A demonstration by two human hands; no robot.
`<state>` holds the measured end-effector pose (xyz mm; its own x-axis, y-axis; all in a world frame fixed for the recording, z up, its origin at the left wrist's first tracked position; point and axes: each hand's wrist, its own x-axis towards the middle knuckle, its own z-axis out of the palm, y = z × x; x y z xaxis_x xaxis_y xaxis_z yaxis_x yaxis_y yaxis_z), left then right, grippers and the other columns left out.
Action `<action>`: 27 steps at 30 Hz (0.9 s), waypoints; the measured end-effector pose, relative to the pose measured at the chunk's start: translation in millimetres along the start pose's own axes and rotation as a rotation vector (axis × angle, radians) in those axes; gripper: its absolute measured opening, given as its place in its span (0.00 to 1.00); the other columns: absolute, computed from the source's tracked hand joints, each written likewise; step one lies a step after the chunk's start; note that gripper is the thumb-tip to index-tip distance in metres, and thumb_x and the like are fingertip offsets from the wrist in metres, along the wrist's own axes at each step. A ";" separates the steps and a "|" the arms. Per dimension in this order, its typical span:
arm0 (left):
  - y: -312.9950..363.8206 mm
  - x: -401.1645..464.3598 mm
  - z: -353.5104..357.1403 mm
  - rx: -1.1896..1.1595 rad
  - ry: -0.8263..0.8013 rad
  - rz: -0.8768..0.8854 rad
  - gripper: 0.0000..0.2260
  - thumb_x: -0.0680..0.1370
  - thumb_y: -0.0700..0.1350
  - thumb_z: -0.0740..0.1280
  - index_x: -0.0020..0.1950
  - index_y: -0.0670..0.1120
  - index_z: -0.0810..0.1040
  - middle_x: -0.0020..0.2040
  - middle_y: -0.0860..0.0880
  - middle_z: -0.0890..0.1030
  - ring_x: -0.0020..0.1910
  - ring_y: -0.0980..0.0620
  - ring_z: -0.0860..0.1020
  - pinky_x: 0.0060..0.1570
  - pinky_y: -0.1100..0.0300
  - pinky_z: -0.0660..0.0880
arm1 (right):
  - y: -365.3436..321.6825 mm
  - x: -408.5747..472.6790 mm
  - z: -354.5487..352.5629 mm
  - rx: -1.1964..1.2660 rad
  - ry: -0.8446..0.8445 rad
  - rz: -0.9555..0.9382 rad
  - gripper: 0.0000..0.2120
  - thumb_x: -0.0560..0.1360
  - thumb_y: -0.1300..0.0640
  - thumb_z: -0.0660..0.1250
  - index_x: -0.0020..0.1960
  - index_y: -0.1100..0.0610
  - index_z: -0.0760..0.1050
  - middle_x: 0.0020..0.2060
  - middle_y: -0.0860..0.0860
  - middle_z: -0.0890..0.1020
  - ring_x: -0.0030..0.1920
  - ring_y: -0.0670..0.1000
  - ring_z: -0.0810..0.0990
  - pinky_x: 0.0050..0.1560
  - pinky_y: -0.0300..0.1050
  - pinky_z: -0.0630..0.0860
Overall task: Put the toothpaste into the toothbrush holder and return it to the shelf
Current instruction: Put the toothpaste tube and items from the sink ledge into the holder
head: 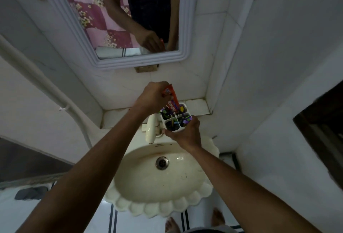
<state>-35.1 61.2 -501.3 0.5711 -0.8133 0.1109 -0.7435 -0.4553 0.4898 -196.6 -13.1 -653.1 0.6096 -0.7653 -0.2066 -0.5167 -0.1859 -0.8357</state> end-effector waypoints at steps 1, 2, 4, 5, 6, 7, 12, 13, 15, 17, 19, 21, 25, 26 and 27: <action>0.8 2.5 1.5 -0.005 -0.002 0.007 0.07 0.79 0.44 0.75 0.56 0.45 0.84 0.50 0.45 0.87 0.49 0.45 0.84 0.49 0.48 0.83 | -1.1 0.1 0.0 0.003 -0.006 0.005 0.57 0.55 0.31 0.87 0.72 0.54 0.64 0.65 0.48 0.69 0.65 0.54 0.80 0.63 0.55 0.84; 2.3 5.1 3.2 -0.005 -0.010 0.014 0.07 0.80 0.44 0.74 0.56 0.45 0.83 0.50 0.45 0.87 0.48 0.45 0.84 0.49 0.48 0.83 | -2.6 -0.4 -0.8 0.001 -0.014 0.014 0.57 0.54 0.30 0.86 0.71 0.53 0.64 0.65 0.48 0.69 0.65 0.54 0.80 0.63 0.56 0.84; 4.4 9.7 8.7 0.003 -0.027 0.026 0.07 0.81 0.44 0.73 0.57 0.44 0.83 0.51 0.44 0.87 0.48 0.44 0.84 0.49 0.48 0.83 | -4.6 -1.2 -1.8 0.003 -0.028 0.024 0.58 0.51 0.27 0.83 0.71 0.52 0.63 0.65 0.48 0.70 0.65 0.54 0.80 0.63 0.57 0.84; 4.9 11.8 11.9 0.010 -0.028 0.030 0.07 0.82 0.44 0.72 0.58 0.43 0.83 0.51 0.44 0.86 0.48 0.43 0.84 0.48 0.48 0.82 | -5.2 -1.4 -2.1 0.005 -0.034 0.025 0.59 0.51 0.26 0.82 0.70 0.52 0.63 0.65 0.48 0.70 0.65 0.54 0.80 0.63 0.57 0.84; 4.9 13.8 15.5 0.016 -0.031 0.029 0.07 0.82 0.43 0.71 0.58 0.42 0.82 0.50 0.44 0.86 0.48 0.43 0.84 0.47 0.50 0.80 | -6.0 -2.0 -2.5 0.005 -0.036 0.027 0.59 0.50 0.26 0.82 0.71 0.52 0.64 0.65 0.48 0.70 0.64 0.53 0.80 0.63 0.57 0.85; 4.7 15.2 19.1 0.021 -0.031 0.024 0.06 0.83 0.43 0.70 0.57 0.42 0.82 0.49 0.45 0.85 0.48 0.42 0.84 0.45 0.52 0.78 | -6.0 -2.1 -2.9 0.003 -0.035 0.029 0.59 0.50 0.26 0.82 0.71 0.52 0.64 0.64 0.48 0.70 0.64 0.53 0.80 0.63 0.57 0.85; -3.8 14.9 30.7 -0.079 0.048 -0.015 0.10 0.83 0.42 0.70 0.63 0.42 0.84 0.56 0.45 0.88 0.46 0.48 0.86 0.51 0.52 0.83 | -7.0 -0.8 -6.2 -0.015 -0.034 0.038 0.63 0.50 0.24 0.82 0.75 0.53 0.63 0.66 0.49 0.73 0.65 0.53 0.81 0.62 0.58 0.85; -6.5 14.2 31.3 -0.110 0.078 -0.018 0.09 0.83 0.43 0.72 0.62 0.42 0.85 0.55 0.46 0.88 0.46 0.49 0.86 0.51 0.51 0.84 | -7.4 0.0 -7.0 -0.008 -0.032 0.045 0.64 0.50 0.24 0.82 0.76 0.53 0.63 0.67 0.49 0.74 0.65 0.53 0.81 0.62 0.58 0.85; -13.5 12.3 31.1 -0.181 0.130 -0.067 0.08 0.82 0.46 0.73 0.58 0.44 0.87 0.51 0.50 0.88 0.46 0.52 0.86 0.52 0.51 0.84 | -7.4 1.6 -8.9 0.020 -0.011 0.061 0.62 0.50 0.25 0.84 0.74 0.53 0.65 0.66 0.48 0.76 0.64 0.53 0.82 0.61 0.58 0.85; -25.7 8.2 30.9 -0.274 0.163 -0.169 0.04 0.81 0.47 0.73 0.52 0.49 0.88 0.47 0.54 0.88 0.45 0.53 0.87 0.53 0.52 0.84 | -8.6 2.8 -10.5 0.051 0.013 0.071 0.59 0.49 0.25 0.84 0.71 0.51 0.67 0.63 0.46 0.79 0.62 0.53 0.83 0.60 0.58 0.85; -42.4 0.7 32.4 -0.415 0.196 -0.263 0.04 0.80 0.45 0.74 0.47 0.53 0.87 0.44 0.52 0.89 0.45 0.51 0.88 0.54 0.49 0.86 | -12.3 4.3 -12.7 0.060 0.034 0.068 0.58 0.49 0.24 0.84 0.69 0.50 0.68 0.60 0.46 0.80 0.60 0.53 0.84 0.59 0.58 0.85; -62.8 -9.5 36.0 -0.494 0.234 -0.342 0.03 0.80 0.44 0.74 0.49 0.50 0.87 0.45 0.50 0.90 0.46 0.48 0.89 0.55 0.46 0.85 | -16.9 7.1 -13.4 0.056 0.051 0.057 0.58 0.49 0.25 0.84 0.70 0.50 0.68 0.61 0.47 0.80 0.60 0.54 0.84 0.59 0.57 0.85; -106.1 -33.8 46.5 -0.507 0.291 -0.470 0.06 0.81 0.44 0.74 0.55 0.43 0.88 0.47 0.48 0.89 0.47 0.49 0.87 0.57 0.46 0.85 | -24.1 13.7 -11.7 0.041 0.085 0.027 0.61 0.50 0.27 0.84 0.75 0.52 0.69 0.65 0.50 0.79 0.64 0.56 0.82 0.63 0.57 0.84; -115.8 -39.1 50.0 -0.474 0.295 -0.487 0.07 0.81 0.44 0.73 0.55 0.43 0.88 0.47 0.48 0.89 0.47 0.50 0.87 0.57 0.48 0.84 | -25.0 14.6 -11.5 0.042 0.085 0.023 0.61 0.51 0.27 0.85 0.75 0.52 0.69 0.65 0.50 0.79 0.64 0.55 0.82 0.63 0.57 0.84; -126.1 -43.8 54.4 -0.428 0.293 -0.502 0.07 0.81 0.45 0.73 0.56 0.44 0.88 0.47 0.49 0.88 0.47 0.50 0.86 0.56 0.49 0.84 | -25.4 15.7 -11.3 0.044 0.083 0.022 0.59 0.51 0.28 0.86 0.74 0.52 0.69 0.64 0.49 0.79 0.63 0.55 0.82 0.63 0.56 0.84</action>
<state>14.7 134.5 -614.9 0.9226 -0.3854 -0.0188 -0.1997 -0.5185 0.8315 -180.7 -27.3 -629.3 0.5451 -0.8180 -0.1838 -0.5013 -0.1423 -0.8535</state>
